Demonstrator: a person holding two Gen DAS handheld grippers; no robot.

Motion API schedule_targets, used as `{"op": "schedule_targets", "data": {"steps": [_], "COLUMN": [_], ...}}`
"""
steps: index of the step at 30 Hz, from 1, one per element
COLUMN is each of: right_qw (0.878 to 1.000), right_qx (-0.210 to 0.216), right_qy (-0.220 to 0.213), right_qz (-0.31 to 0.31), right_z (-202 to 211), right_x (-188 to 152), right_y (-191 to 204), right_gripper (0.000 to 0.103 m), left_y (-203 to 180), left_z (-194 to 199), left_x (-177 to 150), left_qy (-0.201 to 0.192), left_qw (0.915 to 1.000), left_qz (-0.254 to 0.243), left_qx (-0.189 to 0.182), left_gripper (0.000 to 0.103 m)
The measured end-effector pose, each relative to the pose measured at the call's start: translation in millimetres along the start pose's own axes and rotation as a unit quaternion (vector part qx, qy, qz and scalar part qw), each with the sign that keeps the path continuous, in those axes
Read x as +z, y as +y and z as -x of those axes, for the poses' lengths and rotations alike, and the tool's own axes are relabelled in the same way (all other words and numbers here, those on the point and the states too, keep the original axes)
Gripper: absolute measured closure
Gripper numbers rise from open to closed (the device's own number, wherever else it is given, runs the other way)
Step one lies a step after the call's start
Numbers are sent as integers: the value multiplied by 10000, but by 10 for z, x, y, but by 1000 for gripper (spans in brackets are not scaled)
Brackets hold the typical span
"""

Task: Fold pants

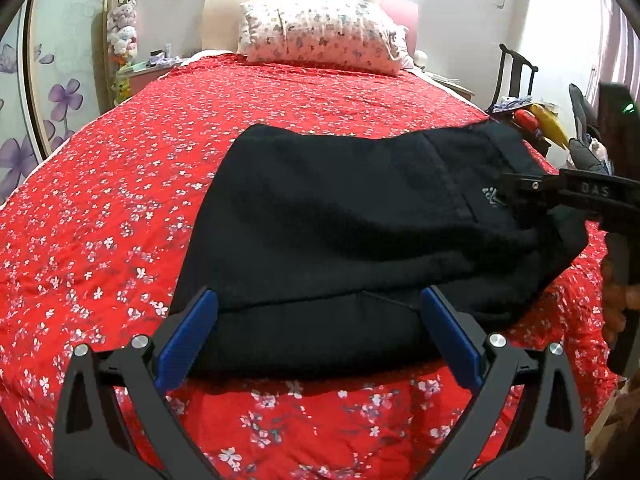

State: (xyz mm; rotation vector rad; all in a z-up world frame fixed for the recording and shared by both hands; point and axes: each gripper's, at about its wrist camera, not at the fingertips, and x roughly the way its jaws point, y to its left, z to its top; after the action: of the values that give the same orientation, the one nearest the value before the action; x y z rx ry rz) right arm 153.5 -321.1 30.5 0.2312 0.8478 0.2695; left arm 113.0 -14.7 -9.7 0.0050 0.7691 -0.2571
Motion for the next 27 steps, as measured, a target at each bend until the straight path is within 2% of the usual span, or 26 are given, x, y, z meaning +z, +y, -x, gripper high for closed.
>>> {"op": "schedule_targets", "data": {"steps": [2,3,5,7,9,14,16,17,19,22,25,27], "right_qw": [9990,9955,9834,9643,9494,9205,9107,9109,9230,9462,9710,9798], "right_qx": [172,367,717,1063,1362,1901,2140,2161,2060,1808,1444,1292], "right_qy": [95,189,344,488,561,656,631,610,512,301,89,-8], "right_qz": [-390,-851,-1632,-2375,-2775,-3350,-3477,-3461,-3208,-2667,-1901,-1527], "right_z": [-40,-86,-176,-265,-327,-476,-471,-449,-366,-232,-95,-42], "right_x": [12,10,-35,-140,-222,-356,-378,-372,-296,-152,4,54], "right_y": [-141,-319,-624,-912,-1039,-1167,-1158,-1151,-1074,-835,-544,-380], "right_gripper": [52,52,52,52,52,51,63,65,67,68,68,68], "left_y": [3,3,0,-4,-3,4,41,89,185,394,635,738], "left_z": [0,2,8,8,9,22,74,136,262,445,526,506], "left_x": [-5,-7,-5,-7,-7,-10,0,13,47,149,253,302], "left_qy": [-7,-4,2,6,6,-6,-74,-168,-387,-671,-736,-686], "left_qw": [10000,10000,10000,10000,9999,9999,9995,9988,9973,9947,9924,9924], "left_qz": [-8,-14,-22,-19,-22,7,111,222,395,662,931,998], "left_qx": [-23,-34,-60,-85,-107,-143,-278,-392,-488,-421,-315,-229], "left_gripper": [2,2,2,2,2,2,2,2,2,2,2,2]}}
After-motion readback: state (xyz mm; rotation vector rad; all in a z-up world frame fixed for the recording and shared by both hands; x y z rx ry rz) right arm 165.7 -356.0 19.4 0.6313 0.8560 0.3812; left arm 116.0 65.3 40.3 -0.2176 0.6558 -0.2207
